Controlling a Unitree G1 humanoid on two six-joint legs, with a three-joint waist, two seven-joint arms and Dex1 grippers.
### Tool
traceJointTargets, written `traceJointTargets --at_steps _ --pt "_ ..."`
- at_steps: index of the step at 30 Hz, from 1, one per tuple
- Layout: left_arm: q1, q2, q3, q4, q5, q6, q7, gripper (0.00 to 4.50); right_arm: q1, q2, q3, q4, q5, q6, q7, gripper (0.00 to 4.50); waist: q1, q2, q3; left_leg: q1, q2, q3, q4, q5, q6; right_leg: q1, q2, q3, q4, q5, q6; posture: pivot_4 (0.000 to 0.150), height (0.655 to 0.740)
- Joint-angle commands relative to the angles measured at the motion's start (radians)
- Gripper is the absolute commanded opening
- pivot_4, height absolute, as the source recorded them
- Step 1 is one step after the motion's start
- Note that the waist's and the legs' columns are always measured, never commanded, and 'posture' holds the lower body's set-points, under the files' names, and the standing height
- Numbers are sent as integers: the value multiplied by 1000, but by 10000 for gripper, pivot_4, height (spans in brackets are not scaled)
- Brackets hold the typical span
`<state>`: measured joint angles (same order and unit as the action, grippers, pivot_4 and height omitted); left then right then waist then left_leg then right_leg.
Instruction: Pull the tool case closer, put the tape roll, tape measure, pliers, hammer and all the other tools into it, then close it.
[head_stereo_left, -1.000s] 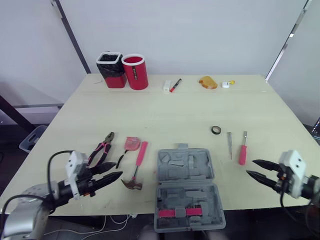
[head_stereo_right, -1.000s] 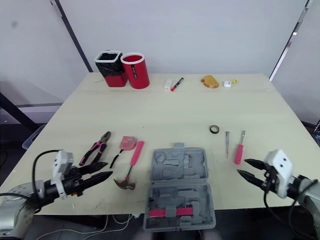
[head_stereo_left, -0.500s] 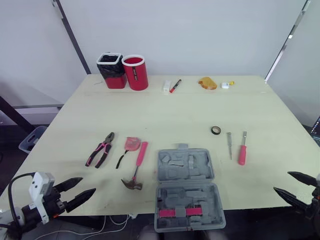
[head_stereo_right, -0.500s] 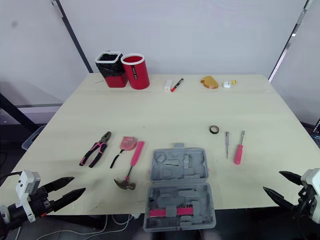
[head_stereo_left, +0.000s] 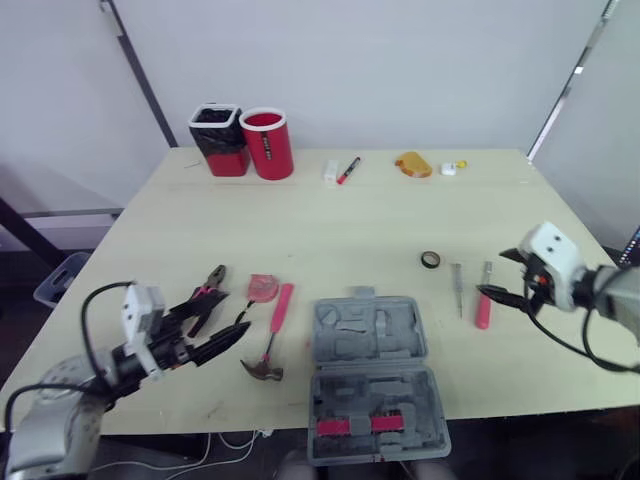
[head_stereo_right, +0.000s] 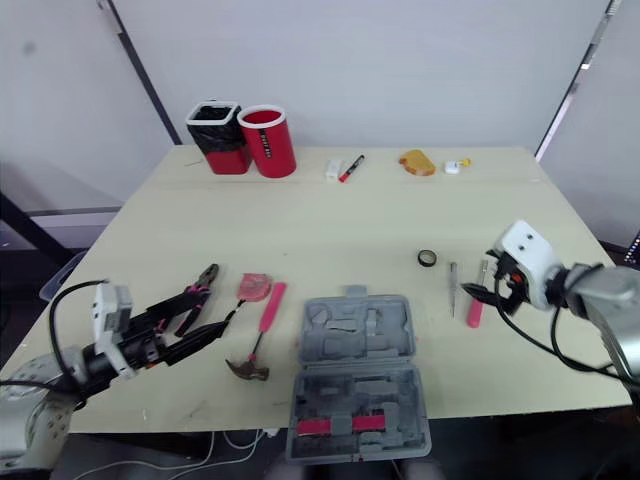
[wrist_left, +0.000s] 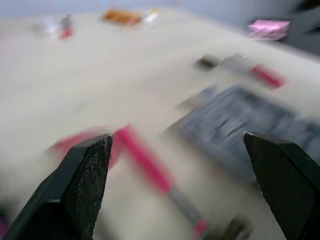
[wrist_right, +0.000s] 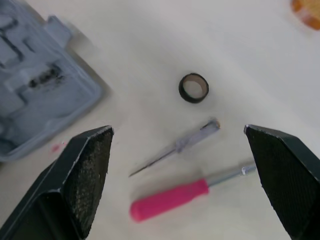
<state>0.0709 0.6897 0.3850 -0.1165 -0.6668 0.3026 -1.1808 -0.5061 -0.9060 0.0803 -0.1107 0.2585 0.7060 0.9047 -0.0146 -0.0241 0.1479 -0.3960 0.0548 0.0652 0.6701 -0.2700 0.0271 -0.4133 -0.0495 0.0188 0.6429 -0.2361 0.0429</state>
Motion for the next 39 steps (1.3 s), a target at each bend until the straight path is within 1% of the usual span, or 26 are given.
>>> traceJointTargets --at_steps 1,3,5,8,11,12,13,14,15,21,32,33,34,35,37,38,39 --pt "-40 7 -4 -55 -69 18 -41 44611 -207 61 167 243 -123 -35 73 44251 0 0 0 0 0 0 0 0 0 0 0 0 0 0 0 1500 7400" --pt "-58 2 -15 -65 -77 20 -41 44611 -347 141 243 458 -191 -98 94 44251 -1 1 0 0 0 1 -1 0 0 0 1 0 0 0 0 1500 7400" --pt "-71 -3 -26 -73 -75 19 -38 44611 -449 214 294 664 -254 -184 102 44251 0 0 0 -1 0 1 -1 0 0 -1 2 0 0 2 3 1500 7400" --pt "-83 -7 -37 -82 -77 23 -25 44611 -567 320 311 943 -311 -304 58 44251 0 1 1 -3 0 2 -1 0 0 -1 2 0 -1 2 4 1500 7400" --pt "-92 -11 -51 -96 -74 21 -13 44611 -649 401 305 1148 -355 -396 19 44251 -1 1 1 -3 0 2 -1 0 0 -1 1 0 -1 3 4 1500 7400" --pt "-95 -13 -57 -107 -74 25 -2 45000 -670 437 307 1213 -372 -414 1 42056 -2 1 1 -3 0 2 -1 0 0 -1 1 1 -1 3 4 1500 7400" --pt "-98 -14 -62 -115 -70 26 8 45000 -683 462 308 1261 -386 -427 -11 36803 -1 1 1 -3 0 2 -1 0 0 -1 1 1 -1 3 4 1500 7400" --pt "-100 -15 -68 -122 -68 28 14 45000 -692 480 310 1300 -404 -447 -29 33178 -3 2 1 -3 0 2 -1 0 0 -1 1 1 -1 3 4 1500 7400" --pt "-101 -15 -72 -127 -66 29 20 45000 -696 492 307 1327 -415 -463 -47 30143 -3 2 1 -2 0 2 -1 0 0 -1 1 1 0 3 5 1500 7400" --pt "-104 -18 -103 -177 -59 40 70 45000 -705 552 254 1415 -442 -491 -154 30143 -7 2 2 -2 0 2 -1 0 0 -1 1 1 1 3 4 1500 7400" --pt "-114 -11 -107 -205 -73 58 110 45000 -695 601 152 1456 -450 -479 -254 30143 -27 3 2 -2 0 3 -1 0 -1 -1 1 1 1 3 4 1500 7400" --pt "-113 -11 -107 -207 -74 58 112 45000 -694 603 148 1458 -455 -478 -259 24657 -28 3 2 -2 0 2 -1 0 -1 -1 1 1 1 3 4 1500 7400" --pt "-113 -11 -107 -210 -75 60 116 45000 -692 606 145 1459 -461 -483 -260 22378 -28 3 2 -2 0 2 -1 0 -1 -1 1 1 1 3 4 1500 7400" --pt "-114 -11 -107 -211 -76 61 118 45000 -691 608 144 1459 -466 -485 -260 18832 -29 3 2 -1 0 2 -1 0 -1 -1 1 1 1 3 4 1500 7400" --pt "-112 -10 -106 -217 -76 63 123 45000 -693 619 130 1460 -465 -494 -264 9416 -29 3 2 -1 0 2 -1 0 -1 -1 1 1 1 3 4 1500 7400" --pt "-111 -9 -106 -220 -75 64 126 45000 -694 624 126 1460 -468 -498 -264 3843 -29 3 2 -1 0 2 -1 0 -1 -1 1 1 2 3 4 1500 7400" --pt "-110 -9 -105 -223 -75 64 129 45000 -694 627 128 1461 -476 -501 -259 1289 -29 3 2 -1 0 2 -1 0 -1 -1 1 1 2 3 4 1500 7400"
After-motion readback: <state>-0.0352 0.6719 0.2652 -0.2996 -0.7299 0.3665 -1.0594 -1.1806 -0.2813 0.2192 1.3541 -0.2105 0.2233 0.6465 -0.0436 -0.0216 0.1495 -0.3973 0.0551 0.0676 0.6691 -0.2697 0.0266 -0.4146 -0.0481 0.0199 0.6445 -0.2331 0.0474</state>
